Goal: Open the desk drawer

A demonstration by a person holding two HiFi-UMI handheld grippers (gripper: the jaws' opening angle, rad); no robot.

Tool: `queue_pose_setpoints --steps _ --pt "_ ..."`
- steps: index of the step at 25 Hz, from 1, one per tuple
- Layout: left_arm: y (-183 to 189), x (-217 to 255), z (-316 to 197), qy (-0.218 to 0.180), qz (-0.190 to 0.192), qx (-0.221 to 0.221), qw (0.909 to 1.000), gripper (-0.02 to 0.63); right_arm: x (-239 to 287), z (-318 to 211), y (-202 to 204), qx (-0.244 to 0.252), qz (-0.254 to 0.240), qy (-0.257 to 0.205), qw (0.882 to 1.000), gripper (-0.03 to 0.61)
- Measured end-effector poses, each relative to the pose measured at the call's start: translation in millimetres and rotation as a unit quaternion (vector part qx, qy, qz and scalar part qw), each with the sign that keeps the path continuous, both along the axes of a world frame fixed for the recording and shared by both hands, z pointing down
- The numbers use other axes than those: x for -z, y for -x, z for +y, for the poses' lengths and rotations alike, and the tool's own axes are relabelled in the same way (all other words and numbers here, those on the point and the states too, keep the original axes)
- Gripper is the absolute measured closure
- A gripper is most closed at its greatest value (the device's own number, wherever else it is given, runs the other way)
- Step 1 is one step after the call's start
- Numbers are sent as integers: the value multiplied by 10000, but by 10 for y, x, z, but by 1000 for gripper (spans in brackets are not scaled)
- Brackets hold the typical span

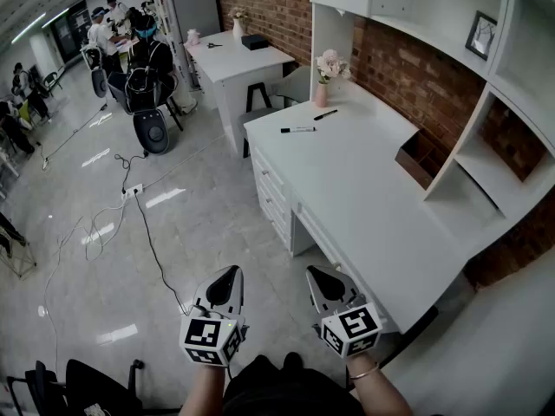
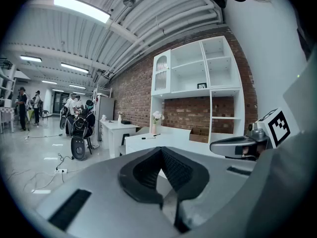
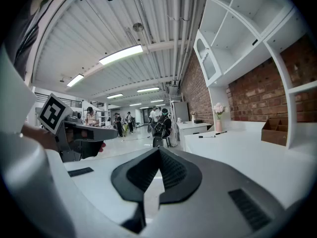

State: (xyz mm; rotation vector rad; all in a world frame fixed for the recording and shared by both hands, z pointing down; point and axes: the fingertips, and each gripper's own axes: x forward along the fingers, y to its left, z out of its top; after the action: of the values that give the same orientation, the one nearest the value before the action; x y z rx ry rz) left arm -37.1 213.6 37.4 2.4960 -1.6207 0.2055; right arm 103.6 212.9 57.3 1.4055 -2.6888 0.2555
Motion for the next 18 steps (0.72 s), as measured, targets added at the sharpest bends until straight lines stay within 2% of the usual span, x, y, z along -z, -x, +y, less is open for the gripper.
queue_pose_setpoints --steps 10,18 --pt "-14 -22 -102 11 -44 45 10000 604 -22 -79 38 150 -214 78 9996 574" --pt "137 -171 -563 100 -107 118 9998 604 -144 -501 105 149 -308 226 9992 574"
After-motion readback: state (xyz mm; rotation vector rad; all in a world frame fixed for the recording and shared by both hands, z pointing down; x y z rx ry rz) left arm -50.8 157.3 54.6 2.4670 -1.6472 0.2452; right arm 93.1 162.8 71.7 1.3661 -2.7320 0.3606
